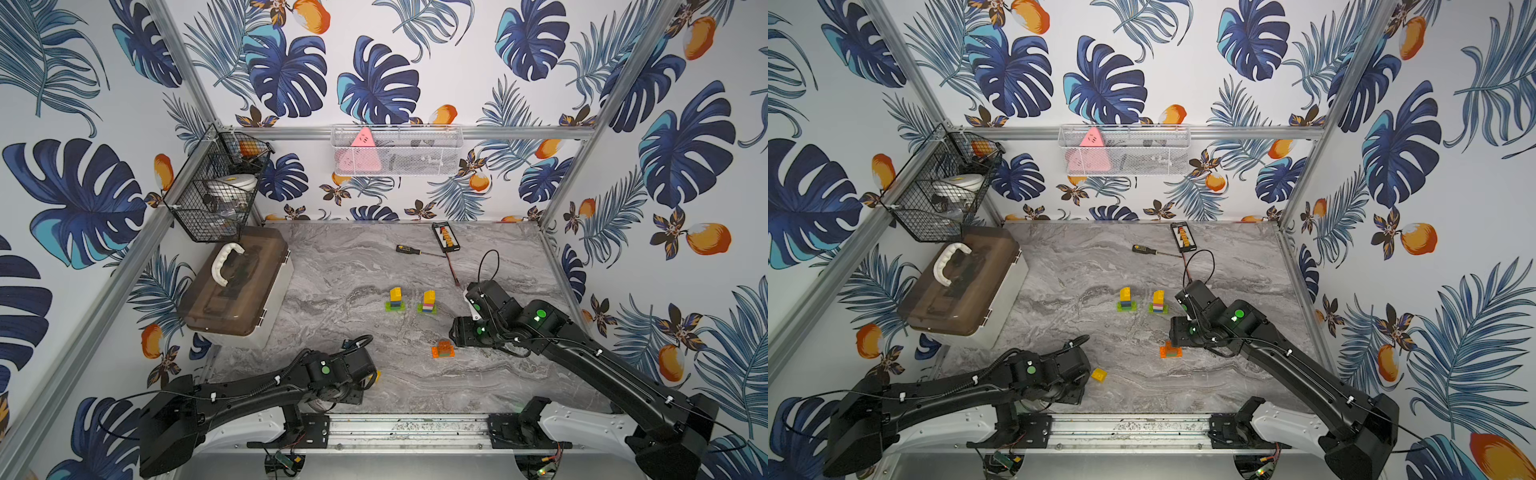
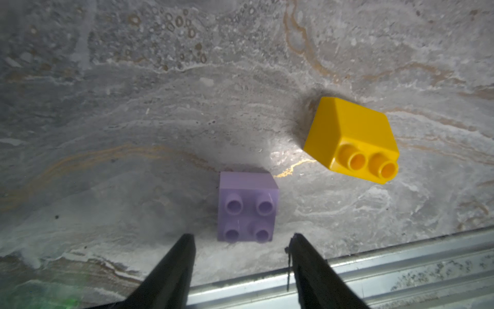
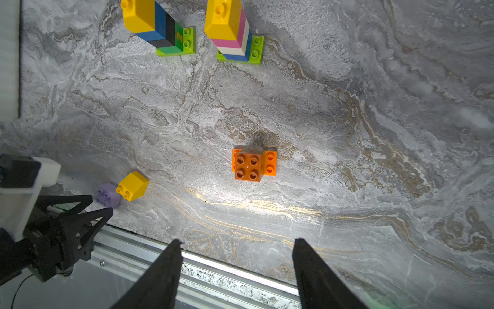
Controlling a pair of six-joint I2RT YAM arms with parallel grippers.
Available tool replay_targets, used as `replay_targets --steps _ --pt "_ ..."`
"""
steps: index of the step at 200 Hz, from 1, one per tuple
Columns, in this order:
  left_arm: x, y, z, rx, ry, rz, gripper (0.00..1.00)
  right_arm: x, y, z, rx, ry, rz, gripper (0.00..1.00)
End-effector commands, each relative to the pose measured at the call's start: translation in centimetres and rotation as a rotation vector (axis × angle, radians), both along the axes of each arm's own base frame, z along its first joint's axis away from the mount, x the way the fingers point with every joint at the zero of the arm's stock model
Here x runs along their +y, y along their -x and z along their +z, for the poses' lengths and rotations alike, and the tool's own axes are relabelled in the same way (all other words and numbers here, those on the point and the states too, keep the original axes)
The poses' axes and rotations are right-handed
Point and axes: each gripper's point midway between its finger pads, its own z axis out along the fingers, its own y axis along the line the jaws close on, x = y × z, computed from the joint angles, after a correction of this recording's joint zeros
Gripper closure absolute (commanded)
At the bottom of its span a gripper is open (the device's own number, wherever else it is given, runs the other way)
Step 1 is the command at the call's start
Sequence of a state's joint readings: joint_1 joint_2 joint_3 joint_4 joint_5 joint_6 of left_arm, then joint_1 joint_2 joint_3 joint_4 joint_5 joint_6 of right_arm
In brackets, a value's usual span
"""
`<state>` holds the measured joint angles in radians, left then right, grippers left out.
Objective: Assemble the number 1 with lego
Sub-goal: Pick up the lego brick from the center of the board.
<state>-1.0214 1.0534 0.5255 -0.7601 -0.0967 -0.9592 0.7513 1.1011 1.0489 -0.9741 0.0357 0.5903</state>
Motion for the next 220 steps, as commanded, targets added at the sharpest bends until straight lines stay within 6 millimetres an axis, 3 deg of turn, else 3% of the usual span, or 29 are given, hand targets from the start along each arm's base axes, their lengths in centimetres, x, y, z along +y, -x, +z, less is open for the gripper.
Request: replay_targets --steps 1,108,139,190,220 --pt "-1.1 -0.4 0.2 -0.013 0.027 -0.043 0.37 -0.1 0.2 0.1 0.003 -0.001 0.005 0.32" --pt "-0.7 -1.0 -1.1 0.031 0.029 -0.031 0.54 -0.7 0.7 -0.7 0.017 0.014 -0.008 0.35" --pt "-0.7 -0.9 -1.3 0.045 0.021 -0.033 0.64 -0.9 0.8 -0.8 0.016 0.012 -0.016 0.36" --pt "-0.5 -1.0 -1.0 0.037 0.014 -0.023 0.73 -1.0 0.9 -1.2 0.021 0.014 -0.019 0.37" --pt "-0.6 -1.3 0.6 0.013 0.035 0.002 0.78 -1.5 0.7 -2.0 0.019 0.036 -0.040 0.32"
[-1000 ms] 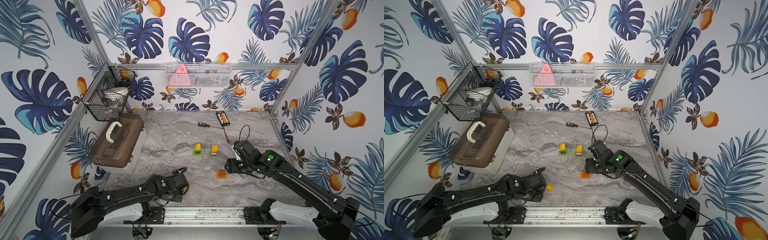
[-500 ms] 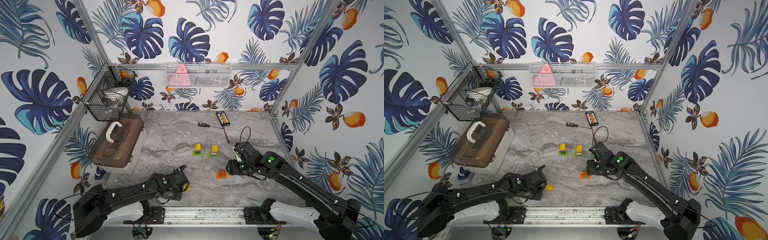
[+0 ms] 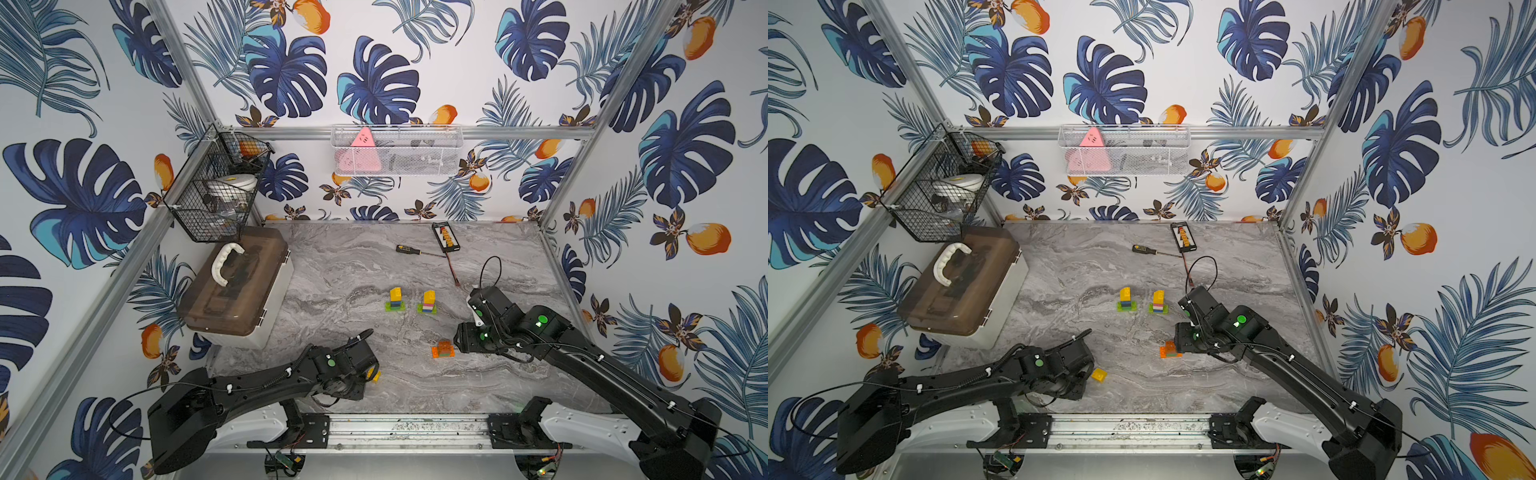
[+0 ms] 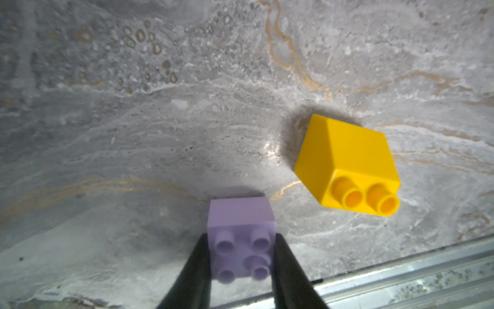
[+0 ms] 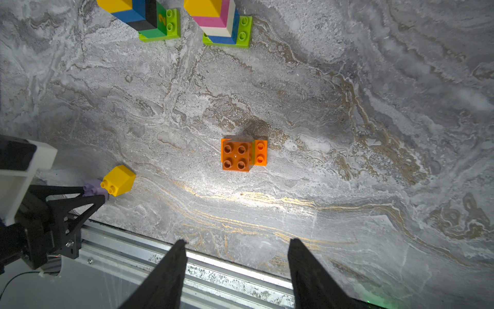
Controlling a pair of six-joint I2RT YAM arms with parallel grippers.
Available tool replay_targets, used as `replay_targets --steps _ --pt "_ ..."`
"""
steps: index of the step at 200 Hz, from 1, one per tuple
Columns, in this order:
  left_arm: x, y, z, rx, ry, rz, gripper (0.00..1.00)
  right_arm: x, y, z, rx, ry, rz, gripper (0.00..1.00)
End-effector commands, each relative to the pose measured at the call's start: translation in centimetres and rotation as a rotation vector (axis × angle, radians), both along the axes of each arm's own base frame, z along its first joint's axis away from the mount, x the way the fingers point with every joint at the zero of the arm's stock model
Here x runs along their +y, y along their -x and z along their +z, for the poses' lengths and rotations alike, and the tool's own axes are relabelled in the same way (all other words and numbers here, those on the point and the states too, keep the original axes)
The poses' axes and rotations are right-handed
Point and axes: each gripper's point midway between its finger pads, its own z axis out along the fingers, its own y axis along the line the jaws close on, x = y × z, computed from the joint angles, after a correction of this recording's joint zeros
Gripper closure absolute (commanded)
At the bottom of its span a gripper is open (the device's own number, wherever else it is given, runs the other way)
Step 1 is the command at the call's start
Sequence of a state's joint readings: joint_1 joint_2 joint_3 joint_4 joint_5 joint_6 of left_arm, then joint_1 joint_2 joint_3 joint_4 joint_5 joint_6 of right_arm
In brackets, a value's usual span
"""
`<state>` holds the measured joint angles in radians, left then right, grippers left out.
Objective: Assemble the number 1 with lego
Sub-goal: Pick up the lego brick from the center of the board, then assemble the lego brick with the lego brick.
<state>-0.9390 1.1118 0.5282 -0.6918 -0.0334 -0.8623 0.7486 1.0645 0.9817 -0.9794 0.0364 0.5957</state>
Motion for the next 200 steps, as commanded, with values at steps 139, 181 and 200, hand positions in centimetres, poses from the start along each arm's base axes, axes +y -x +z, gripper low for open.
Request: replay_targets --steps 139,181,200 --pt "-16.3 -6.2 13.0 -0.126 0.131 0.126 0.88 -11.3 -4.3 -5.5 0.208 -0.221 -0.638 0.00" --pt "-24.7 -8.7 12.0 -0.087 0.184 0.196 0.90 -12.1 -4.6 -5.3 0.168 -0.222 -0.671 0.00" --pt "-26.9 -9.2 11.1 -0.074 0.167 0.200 0.91 -12.5 -4.2 -5.2 0.158 -0.209 -0.678 0.00"
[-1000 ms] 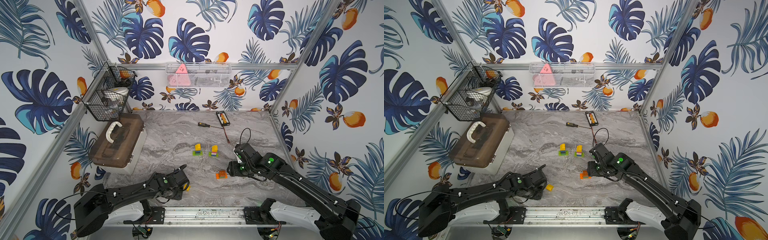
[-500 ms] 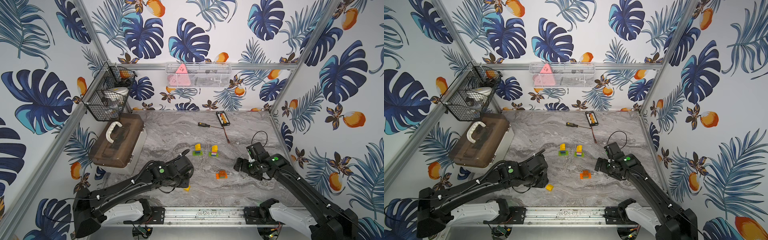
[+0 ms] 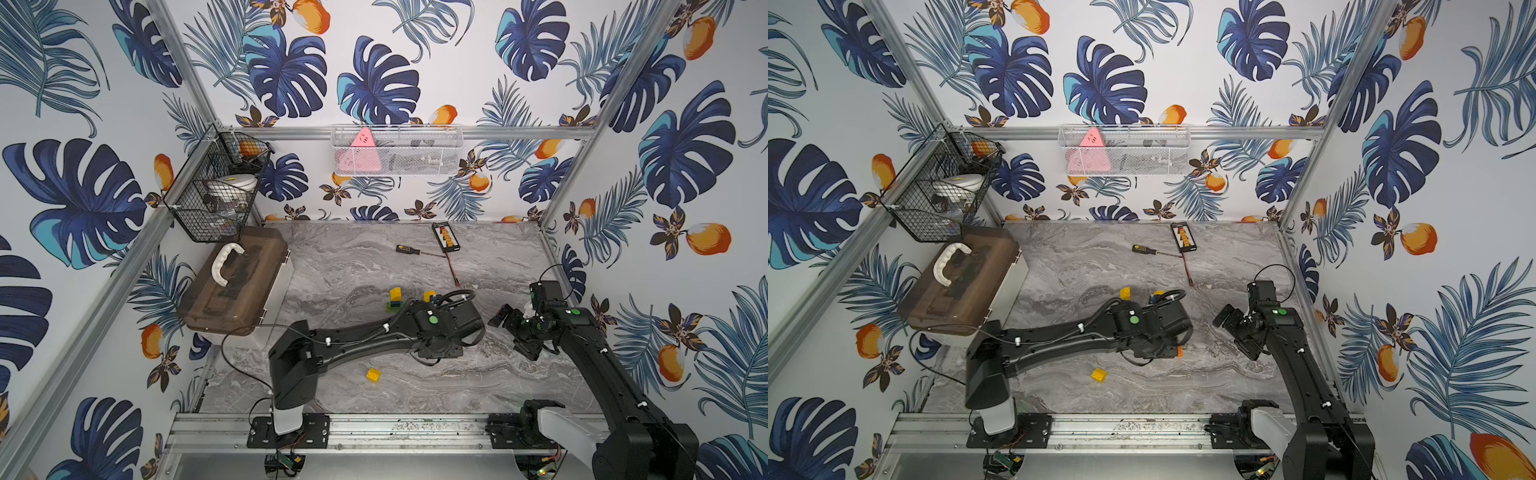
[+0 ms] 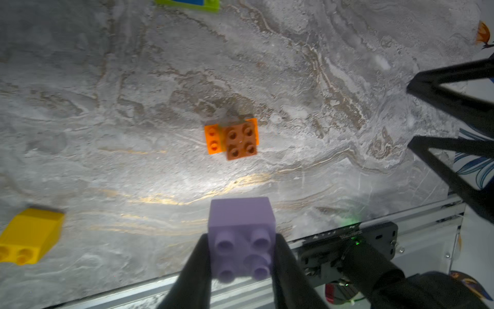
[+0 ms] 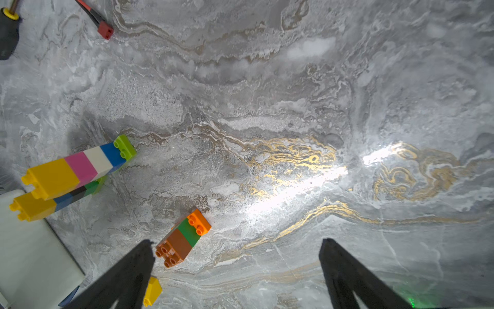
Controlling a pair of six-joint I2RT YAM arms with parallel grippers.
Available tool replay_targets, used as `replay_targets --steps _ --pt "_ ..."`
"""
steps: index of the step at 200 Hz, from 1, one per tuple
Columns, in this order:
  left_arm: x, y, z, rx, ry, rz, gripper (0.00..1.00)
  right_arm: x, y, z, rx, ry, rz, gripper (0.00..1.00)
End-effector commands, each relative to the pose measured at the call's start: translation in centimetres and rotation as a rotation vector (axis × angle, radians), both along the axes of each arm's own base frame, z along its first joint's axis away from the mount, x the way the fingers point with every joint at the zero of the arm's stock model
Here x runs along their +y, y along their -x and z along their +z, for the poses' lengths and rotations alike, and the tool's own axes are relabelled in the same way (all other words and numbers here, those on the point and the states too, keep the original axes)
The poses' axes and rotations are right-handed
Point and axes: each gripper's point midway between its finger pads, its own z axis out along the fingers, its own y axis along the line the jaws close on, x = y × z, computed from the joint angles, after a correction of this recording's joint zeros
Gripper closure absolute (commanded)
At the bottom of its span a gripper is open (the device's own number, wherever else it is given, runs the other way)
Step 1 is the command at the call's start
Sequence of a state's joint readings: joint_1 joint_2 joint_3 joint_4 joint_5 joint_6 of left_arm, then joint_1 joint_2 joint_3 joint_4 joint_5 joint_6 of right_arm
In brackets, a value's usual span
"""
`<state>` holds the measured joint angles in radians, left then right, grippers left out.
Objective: Assemble the number 1 with lego
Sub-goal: Assemble the lego brick with the lego brick.
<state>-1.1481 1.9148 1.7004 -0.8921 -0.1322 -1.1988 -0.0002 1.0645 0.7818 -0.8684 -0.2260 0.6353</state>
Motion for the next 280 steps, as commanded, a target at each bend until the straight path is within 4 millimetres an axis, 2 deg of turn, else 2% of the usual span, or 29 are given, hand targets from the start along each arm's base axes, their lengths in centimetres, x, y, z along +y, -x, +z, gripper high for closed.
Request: replay_targets --steps 1,21,39,117,142,183,229,280 --pt "-1.9 -0.4 -0.6 0.025 0.003 0.058 0.91 -0.2 0.0 0.3 -0.025 0.010 0.001 0.00" --pt "-2.6 -1.1 -1.1 0.015 0.008 0.078 0.92 -0.7 0.2 0.6 -0.045 0.027 -0.011 0.00" --pt "-2.4 -1.9 -1.9 0.012 -0.022 0.084 0.93 -0.4 0.2 0.7 -0.051 0.010 -0.008 0.00" --pt "0.9 -4.4 -3.3 0.045 -0.138 0.046 0.95 0.0 0.1 0.8 -0.065 -0.010 0.009 0.00" --pt "1.3 -4.3 -4.1 0.062 -0.184 0.029 0.96 0.1 -0.1 0.9 -0.060 -0.014 0.013 0.00" --pt "1.0 -4.1 -5.0 0.068 -0.161 0.052 0.98 0.1 0.0 1.1 -0.071 -0.013 0.010 0.00" --pt "0.0 -3.3 -5.2 0.065 -0.151 0.043 0.98 0.2 -0.2 1.1 -0.070 -0.020 0.015 0.00" --pt "0.0 -2.9 -5.9 0.072 -0.142 0.053 0.98 0.3 -0.2 1.2 -0.077 -0.024 0.018 0.00"
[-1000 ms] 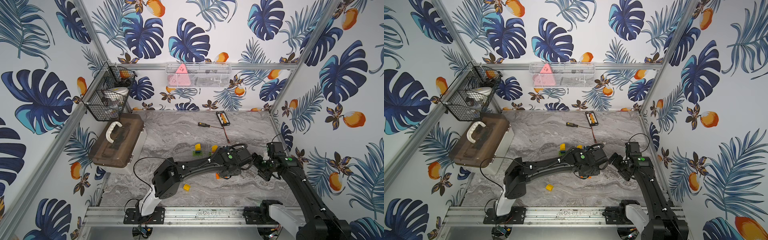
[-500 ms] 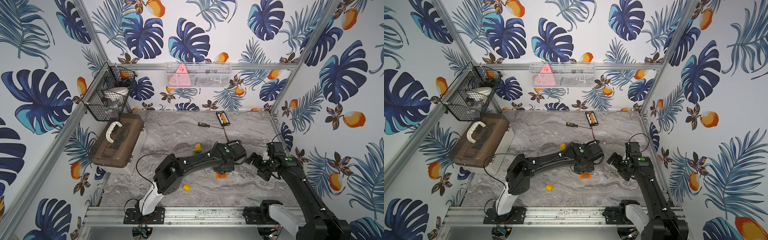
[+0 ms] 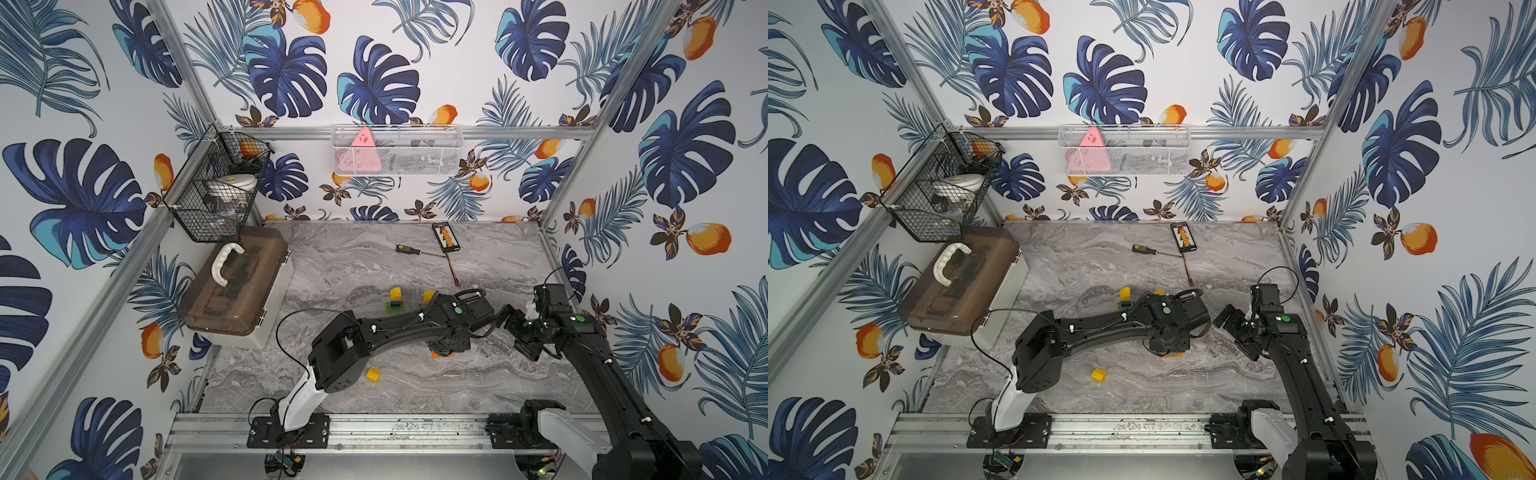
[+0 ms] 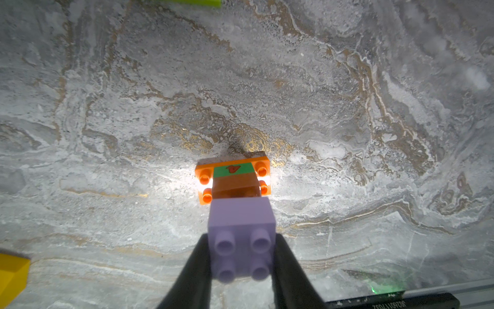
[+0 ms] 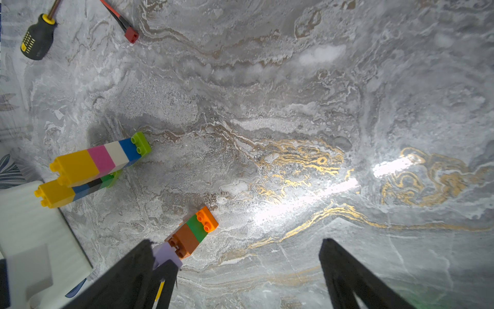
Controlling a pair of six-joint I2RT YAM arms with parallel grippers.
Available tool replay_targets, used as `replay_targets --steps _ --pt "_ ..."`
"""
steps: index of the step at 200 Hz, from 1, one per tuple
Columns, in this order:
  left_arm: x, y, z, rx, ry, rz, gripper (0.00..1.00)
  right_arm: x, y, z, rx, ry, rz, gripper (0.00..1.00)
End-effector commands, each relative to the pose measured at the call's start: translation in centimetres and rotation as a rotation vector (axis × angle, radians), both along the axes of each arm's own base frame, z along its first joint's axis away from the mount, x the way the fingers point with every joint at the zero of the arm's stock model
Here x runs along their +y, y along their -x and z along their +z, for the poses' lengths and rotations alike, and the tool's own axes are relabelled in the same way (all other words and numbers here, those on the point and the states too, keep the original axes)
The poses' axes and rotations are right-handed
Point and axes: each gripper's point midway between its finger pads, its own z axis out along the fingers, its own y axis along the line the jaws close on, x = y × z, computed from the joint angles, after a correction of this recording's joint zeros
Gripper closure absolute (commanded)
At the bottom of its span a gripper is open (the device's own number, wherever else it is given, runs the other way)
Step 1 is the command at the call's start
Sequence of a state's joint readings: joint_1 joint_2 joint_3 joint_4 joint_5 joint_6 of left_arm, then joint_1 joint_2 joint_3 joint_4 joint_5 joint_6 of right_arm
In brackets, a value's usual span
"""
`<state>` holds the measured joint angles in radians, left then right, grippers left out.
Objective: Assemble the number 1 with lego
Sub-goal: Assemble the lego brick with the lego brick.
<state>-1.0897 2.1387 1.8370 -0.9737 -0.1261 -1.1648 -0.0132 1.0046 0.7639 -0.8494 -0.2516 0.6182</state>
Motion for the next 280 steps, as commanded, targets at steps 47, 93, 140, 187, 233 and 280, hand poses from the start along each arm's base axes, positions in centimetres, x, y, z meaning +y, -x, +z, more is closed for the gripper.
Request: replay_targets --steps 47,93,140,187,233,280 --pt "-0.1 -0.1 -0.3 -0.001 0.011 0.029 0.98 0.3 -0.2 0.7 -0.021 -0.013 0.011 0.00" --pt "0.3 0.0 -0.7 -0.002 0.008 0.061 0.99 0.4 -0.2 0.8 -0.024 -0.018 0.013 0.00" --pt "0.7 -0.6 -0.4 -0.026 -0.037 0.089 1.00 0.4 -0.3 0.8 -0.027 -0.021 0.013 0.00" --pt "0.5 -0.5 -0.9 -0.011 -0.099 0.074 1.00 0.5 -0.3 0.9 -0.031 -0.022 0.012 0.00" --pt "-0.4 -0.6 -0.7 -0.039 -0.073 0.068 1.00 0.6 -0.3 1.0 -0.032 -0.027 0.016 0.00" --pt "0.1 -0.3 -1.8 -0.032 -0.067 0.070 1.00 0.7 -0.3 1.1 -0.036 -0.035 0.022 0.00"
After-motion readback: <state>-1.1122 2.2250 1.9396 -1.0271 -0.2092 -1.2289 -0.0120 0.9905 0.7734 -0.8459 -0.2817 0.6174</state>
